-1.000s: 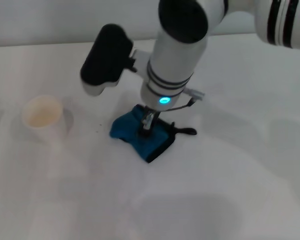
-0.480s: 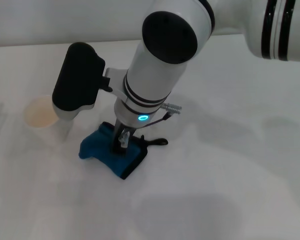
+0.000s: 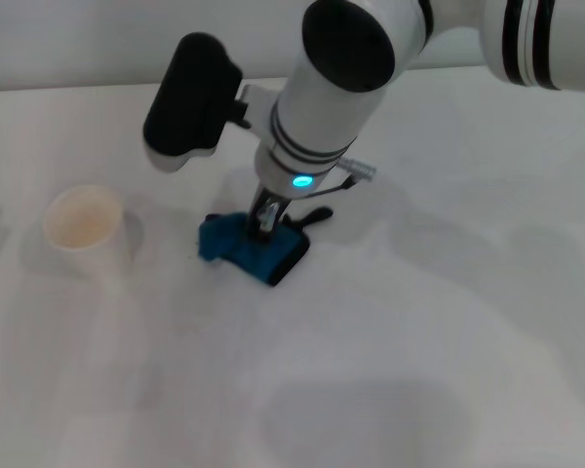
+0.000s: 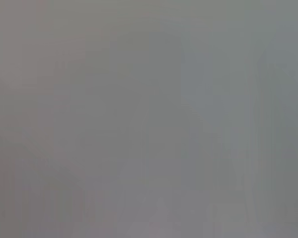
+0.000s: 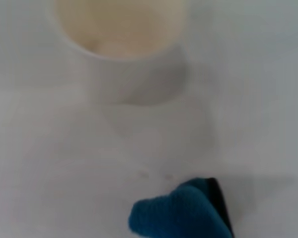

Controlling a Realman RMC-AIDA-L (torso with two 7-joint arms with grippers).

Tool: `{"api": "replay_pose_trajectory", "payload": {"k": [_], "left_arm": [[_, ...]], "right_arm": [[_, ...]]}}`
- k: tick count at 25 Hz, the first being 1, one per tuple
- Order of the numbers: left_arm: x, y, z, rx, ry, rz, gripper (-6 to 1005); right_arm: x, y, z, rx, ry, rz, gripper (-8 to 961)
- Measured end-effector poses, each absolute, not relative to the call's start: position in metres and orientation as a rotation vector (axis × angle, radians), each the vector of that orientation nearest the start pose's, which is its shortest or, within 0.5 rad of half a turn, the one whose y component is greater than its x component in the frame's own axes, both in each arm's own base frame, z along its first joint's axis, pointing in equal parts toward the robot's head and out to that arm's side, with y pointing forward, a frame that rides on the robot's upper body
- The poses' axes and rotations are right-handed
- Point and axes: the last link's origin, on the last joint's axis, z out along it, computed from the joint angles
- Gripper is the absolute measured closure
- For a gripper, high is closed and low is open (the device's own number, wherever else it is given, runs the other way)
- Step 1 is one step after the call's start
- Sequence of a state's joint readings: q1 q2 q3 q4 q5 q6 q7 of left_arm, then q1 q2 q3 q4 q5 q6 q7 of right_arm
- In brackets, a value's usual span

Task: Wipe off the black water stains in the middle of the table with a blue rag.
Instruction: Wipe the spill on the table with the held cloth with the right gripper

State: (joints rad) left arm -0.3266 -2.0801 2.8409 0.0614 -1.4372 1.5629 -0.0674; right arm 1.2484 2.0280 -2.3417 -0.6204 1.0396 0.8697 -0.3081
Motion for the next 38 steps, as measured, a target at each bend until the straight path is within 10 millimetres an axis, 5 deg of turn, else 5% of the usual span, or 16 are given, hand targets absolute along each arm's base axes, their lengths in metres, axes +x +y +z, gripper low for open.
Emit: {"api": "replay_pose_trajectory", "payload": {"k": [13,32,38], "left_arm": [[-0.341,0.270,0.022,-1.433,-0.291,-0.747,109],[-0.335,0.272,0.017,-1.462,-0.284,-0.767,108],[-0.335,0.272,0.017,-1.463,-0.283,-0.770,108]], "right_arm": [[0.136,0.431,-0.110,-2.411,0.494,-0.723,886],[0.098,0.340,-0.162,-2.892,0.304,-0.702,872],[0.101,0.351,-0.159,-2.875,0.334,-0.685,868]]}}
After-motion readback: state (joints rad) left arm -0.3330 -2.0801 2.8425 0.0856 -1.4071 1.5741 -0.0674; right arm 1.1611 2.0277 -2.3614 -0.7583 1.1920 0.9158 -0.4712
